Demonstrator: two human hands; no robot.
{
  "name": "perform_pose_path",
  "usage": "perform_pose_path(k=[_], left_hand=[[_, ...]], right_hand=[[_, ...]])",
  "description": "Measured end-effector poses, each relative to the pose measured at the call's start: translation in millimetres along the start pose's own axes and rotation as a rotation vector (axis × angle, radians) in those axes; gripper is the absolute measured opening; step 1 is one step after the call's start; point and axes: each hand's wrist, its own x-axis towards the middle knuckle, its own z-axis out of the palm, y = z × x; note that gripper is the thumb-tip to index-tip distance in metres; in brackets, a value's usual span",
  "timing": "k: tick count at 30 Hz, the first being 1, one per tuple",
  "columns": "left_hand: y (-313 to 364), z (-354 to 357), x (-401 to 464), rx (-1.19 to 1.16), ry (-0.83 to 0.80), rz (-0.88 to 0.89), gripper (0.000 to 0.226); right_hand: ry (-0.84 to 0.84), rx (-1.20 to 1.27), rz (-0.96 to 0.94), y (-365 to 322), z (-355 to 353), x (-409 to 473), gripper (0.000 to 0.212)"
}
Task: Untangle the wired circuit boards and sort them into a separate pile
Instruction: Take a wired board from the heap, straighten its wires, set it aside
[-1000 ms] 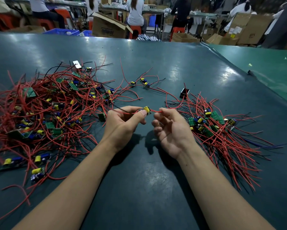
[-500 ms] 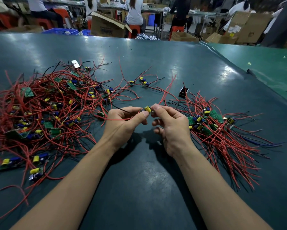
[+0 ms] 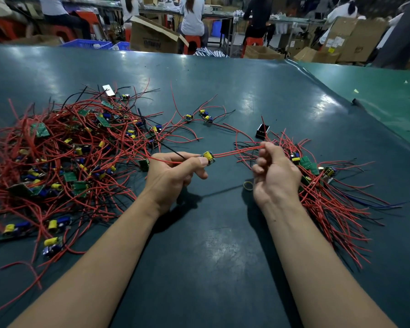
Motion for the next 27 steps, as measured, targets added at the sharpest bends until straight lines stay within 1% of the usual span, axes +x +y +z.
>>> perform_pose_path(k=[2,3,7,10,12,15,21,23,25,26,27], left_hand=[[1.2,-0.1,0.1,-0.027,0.000,-0.012,0.007],[1.6,0.0,0.3,-0.045,-0.001,-0.017,0.008],[2.1,-0.6,0.6,-0.076,-0.020,-0.038,0.010],[1.7,-0.9,0.5,-0.052,-0.046,-0.036,0.010],[1.2,-1.3,1.2,-0.054,-0.040,-0.033,0.010],[0.0,-3.3,3.2,-0.070,-0.013,-0.036,0.011],[-0.9,-4.7,3.6,-0.069,-0.042,-0.037,0.011],[-0.7,-4.4,3.1,-0.056,-0.055,-0.035,0.011],[0.0,-3.8,3.0,-0.059,-0.052,-0.037,0.011],[0.2,-3.5,3.4,-0.077,-0.036,-0.037,0.012],[0.3,-3.4,4.2,-0.103,-0.010,-0.038,0.014]], right_hand=[[-0.016,0.050,0.015,-5.3,-1.1,1.1,0.017],[-0.041,0.080,0.051,-6.9,-2.0,0.9,0.019],[-0.194,0.249,0.299,-12.4,-4.4,-1.8,0.033],[-0.202,0.300,0.340,-13.4,-5.3,-0.7,0.036],[-0.166,0.243,0.258,-11.1,-4.9,0.0,0.030],[-0.095,0.066,0.029,-8.4,-5.3,1.8,0.015],[-0.003,-0.207,-0.352,-4.6,-7.9,3.5,0.021],[0.014,-0.279,-0.448,-4.2,-9.4,1.0,0.020],[0.005,-0.273,-0.454,-4.2,-9.2,0.2,0.017],[-0.022,-0.252,-0.403,-3.6,-8.1,-0.9,0.013],[-0.065,-0.237,-0.309,-2.5,-6.6,-2.7,0.009]])
